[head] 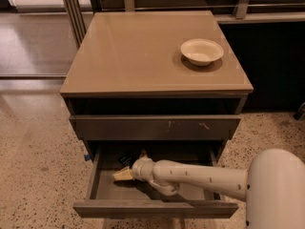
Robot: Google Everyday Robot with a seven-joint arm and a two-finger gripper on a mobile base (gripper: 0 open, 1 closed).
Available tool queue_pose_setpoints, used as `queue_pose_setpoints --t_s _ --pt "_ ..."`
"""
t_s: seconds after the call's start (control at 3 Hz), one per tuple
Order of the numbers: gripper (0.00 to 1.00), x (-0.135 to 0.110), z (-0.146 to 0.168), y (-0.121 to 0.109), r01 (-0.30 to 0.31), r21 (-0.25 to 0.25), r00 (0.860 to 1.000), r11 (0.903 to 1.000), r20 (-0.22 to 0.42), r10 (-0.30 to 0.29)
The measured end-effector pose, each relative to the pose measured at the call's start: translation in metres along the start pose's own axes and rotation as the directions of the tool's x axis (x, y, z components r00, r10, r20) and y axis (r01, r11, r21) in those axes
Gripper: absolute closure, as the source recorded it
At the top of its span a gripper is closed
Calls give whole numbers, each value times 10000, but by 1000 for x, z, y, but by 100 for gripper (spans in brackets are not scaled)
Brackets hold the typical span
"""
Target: Pick rxbar blueberry from middle drawer and place on counter
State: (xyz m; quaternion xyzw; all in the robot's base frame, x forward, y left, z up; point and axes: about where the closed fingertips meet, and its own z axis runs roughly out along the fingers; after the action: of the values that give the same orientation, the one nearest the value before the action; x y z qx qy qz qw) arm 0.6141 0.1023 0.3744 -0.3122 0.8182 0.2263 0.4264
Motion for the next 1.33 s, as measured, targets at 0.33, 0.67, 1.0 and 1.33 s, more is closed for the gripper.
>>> queue_pose_setpoints --t_s 0.33,0.67,1.0,1.33 --pt "0 6 6 1 92 30 9999 10000 -116 -92" --pt "0 16 10 3 125 118 9994 9999 -324 -121" --pt "0 33 10 3 264 395 9977 9989 -627 -239" --pt "0 46 9 0 405 739 9951 9964 -928 -336"
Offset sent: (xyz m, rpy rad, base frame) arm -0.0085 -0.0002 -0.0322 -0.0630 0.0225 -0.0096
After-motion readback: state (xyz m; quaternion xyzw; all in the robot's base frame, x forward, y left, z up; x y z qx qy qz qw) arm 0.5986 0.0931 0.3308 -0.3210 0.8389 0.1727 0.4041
